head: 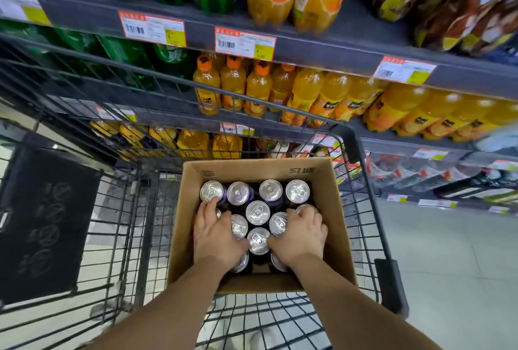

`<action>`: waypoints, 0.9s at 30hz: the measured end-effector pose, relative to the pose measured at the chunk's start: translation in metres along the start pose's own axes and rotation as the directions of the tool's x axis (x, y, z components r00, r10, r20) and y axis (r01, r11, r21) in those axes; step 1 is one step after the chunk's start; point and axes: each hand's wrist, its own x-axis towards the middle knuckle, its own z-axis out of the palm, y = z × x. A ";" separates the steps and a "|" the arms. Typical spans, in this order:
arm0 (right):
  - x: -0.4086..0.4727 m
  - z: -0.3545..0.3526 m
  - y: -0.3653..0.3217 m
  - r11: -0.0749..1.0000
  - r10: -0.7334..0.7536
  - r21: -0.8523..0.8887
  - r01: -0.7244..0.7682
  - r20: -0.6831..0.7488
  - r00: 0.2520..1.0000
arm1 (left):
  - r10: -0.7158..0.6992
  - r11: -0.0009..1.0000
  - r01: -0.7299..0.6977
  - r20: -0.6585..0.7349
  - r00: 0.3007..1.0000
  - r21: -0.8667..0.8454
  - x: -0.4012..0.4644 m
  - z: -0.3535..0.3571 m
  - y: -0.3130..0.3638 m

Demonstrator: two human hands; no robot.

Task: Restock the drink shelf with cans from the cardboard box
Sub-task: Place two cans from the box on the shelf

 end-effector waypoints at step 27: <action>-0.111 -0.198 0.000 0.826 -0.159 0.531 0.191 -0.106 0.982 | 0.296 0.905 -0.313 -0.101 0.950 -0.288 -0.088 -0.213 0.073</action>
